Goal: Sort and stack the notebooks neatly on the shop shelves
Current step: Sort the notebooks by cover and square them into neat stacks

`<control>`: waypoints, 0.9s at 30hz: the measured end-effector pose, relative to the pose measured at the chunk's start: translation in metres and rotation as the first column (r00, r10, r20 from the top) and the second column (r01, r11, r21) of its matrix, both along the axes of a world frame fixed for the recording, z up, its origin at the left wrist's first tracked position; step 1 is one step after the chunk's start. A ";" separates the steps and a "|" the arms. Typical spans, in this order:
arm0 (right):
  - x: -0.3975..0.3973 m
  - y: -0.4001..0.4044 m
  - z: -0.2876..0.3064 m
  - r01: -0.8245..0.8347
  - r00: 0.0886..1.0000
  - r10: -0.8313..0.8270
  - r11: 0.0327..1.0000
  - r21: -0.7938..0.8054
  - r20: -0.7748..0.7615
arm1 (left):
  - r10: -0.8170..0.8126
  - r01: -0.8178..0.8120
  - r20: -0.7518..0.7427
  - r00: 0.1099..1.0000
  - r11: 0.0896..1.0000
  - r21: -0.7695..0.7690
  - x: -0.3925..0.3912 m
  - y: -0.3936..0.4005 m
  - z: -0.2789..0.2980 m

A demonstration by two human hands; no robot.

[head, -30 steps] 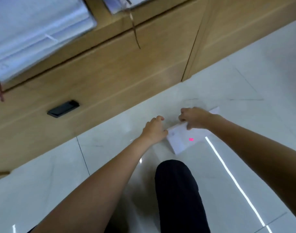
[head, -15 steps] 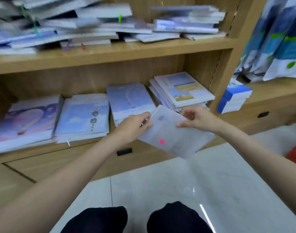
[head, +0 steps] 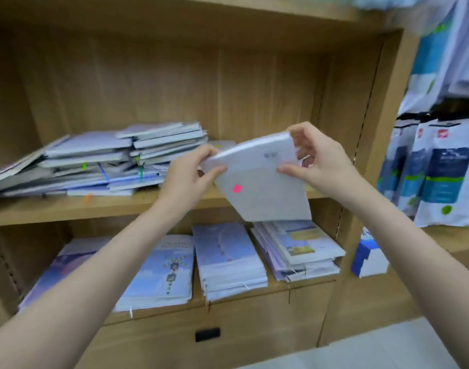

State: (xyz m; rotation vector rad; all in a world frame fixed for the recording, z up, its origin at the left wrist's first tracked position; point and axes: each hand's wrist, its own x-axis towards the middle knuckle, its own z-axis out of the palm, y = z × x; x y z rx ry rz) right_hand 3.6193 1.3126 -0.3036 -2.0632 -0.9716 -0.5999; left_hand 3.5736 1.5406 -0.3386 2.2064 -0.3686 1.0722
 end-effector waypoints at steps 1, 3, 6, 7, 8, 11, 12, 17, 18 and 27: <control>-0.005 0.001 0.013 0.019 0.998 -0.016 0.999 -0.044 0.056 | 0.011 -0.012 0.053 0.999 1.000 0.014 0.001 -0.002 0.013; -0.014 0.006 0.035 0.100 0.981 -0.072 0.983 -0.153 0.182 | 0.017 -0.025 0.180 0.984 0.999 0.039 0.003 -0.007 0.037; -0.014 0.018 0.057 0.381 0.855 -0.276 0.908 -0.172 0.439 | 0.084 -0.106 0.362 0.929 0.993 0.043 0.012 -0.013 0.064; -0.012 0.022 0.061 0.432 0.799 -0.331 0.897 -0.097 0.503 | 0.105 -0.128 0.421 0.901 0.991 0.027 0.015 -0.014 0.070; -0.007 0.025 0.062 0.435 0.760 -0.356 0.900 -0.019 0.544 | 0.117 -0.140 0.472 0.874 0.990 0.015 0.019 -0.014 0.072; 0.029 0.035 0.047 0.336 0.819 -0.328 0.939 0.069 0.471 | 0.135 -0.200 0.458 0.879 0.975 0.098 0.036 -0.007 0.060; 0.044 0.042 0.035 0.309 0.891 -0.305 0.950 0.044 0.337 | 0.142 -0.209 0.363 0.921 0.966 0.151 0.042 -0.001 0.050; 0.074 0.062 -0.029 -0.005 0.575 0.482 0.810 0.586 -0.661 | 0.422 -0.418 0.130 0.897 0.717 0.558 0.064 0.039 -0.013; 0.081 0.063 -0.038 0.041 0.503 0.585 0.720 0.693 -0.637 | 0.446 -0.479 0.212 0.870 0.660 0.579 0.066 0.046 -0.019; 0.146 0.068 -0.010 0.250 0.786 0.269 0.686 0.683 -0.557 | 0.484 -0.723 0.549 0.682 0.561 0.404 0.084 0.080 -0.014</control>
